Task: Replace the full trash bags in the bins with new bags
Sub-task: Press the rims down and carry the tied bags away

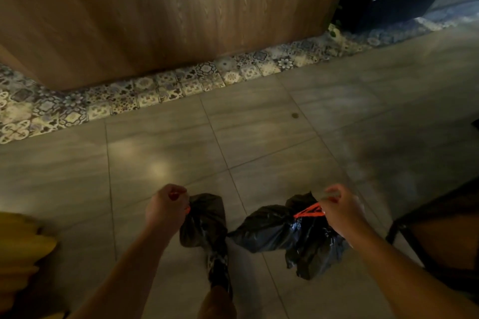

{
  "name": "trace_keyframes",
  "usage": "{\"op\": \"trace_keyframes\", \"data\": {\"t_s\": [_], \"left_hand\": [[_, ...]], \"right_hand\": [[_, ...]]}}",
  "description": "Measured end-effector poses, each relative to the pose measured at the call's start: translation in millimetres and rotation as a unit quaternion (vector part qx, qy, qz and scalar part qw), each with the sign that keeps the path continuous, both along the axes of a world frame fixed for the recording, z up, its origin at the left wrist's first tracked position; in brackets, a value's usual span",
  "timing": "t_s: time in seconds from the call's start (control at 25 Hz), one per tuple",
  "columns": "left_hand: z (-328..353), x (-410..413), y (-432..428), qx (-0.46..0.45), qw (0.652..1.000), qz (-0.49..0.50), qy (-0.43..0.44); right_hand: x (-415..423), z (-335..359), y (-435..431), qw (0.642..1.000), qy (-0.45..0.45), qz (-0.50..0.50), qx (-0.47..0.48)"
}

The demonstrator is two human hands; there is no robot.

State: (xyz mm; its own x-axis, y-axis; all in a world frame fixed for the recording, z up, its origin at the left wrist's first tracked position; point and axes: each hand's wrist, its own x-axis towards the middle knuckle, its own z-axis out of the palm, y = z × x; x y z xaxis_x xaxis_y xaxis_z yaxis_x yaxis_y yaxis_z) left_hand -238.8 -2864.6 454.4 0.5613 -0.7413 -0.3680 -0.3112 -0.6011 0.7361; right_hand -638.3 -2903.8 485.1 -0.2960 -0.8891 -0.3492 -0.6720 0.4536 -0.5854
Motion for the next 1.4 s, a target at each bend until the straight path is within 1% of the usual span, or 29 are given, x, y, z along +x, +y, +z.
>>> {"op": "trace_keyframes", "data": {"t_s": [0.12, 0.2, 0.44, 0.6, 0.76, 0.96, 1.04, 1.28, 1.4], "left_hand": [[-1, 29, -73, 0.003, 0.999, 0.003, 0.051], [0, 49, -117, 0.006, 0.998, 0.002, 0.067], [3, 120, -236, 0.005, 0.998, 0.016, 0.056], [-8, 160, -318, 0.016, 0.997, 0.041, 0.060], [-13, 200, -406, 0.033, 0.997, 0.067, 0.033], [-5, 248, -516, 0.053, 0.995, 0.081, 0.008], [1, 270, -557, 0.047, 0.995, 0.084, 0.001], [-10, 339, -675, 0.029, 0.995, 0.092, 0.018], [-20, 375, -733, 0.033, 0.996, 0.081, 0.035]], "right_hand": [[32, 6, -71, 1.000, 0.015, -0.009, -0.001], [55, 11, -117, 1.000, 0.017, -0.009, -0.005], [129, 8, -263, 1.000, 0.000, 0.021, 0.010], [172, -19, -363, 0.999, -0.030, 0.039, 0.017], [211, -37, -463, 0.996, -0.049, 0.059, 0.044], [267, -29, -585, 0.993, -0.066, 0.083, 0.053], [289, -25, -630, 0.992, -0.075, 0.092, 0.049], [359, -23, -756, 0.990, -0.066, 0.121, 0.040], [395, -26, -820, 0.992, -0.047, 0.111, 0.032]]}}
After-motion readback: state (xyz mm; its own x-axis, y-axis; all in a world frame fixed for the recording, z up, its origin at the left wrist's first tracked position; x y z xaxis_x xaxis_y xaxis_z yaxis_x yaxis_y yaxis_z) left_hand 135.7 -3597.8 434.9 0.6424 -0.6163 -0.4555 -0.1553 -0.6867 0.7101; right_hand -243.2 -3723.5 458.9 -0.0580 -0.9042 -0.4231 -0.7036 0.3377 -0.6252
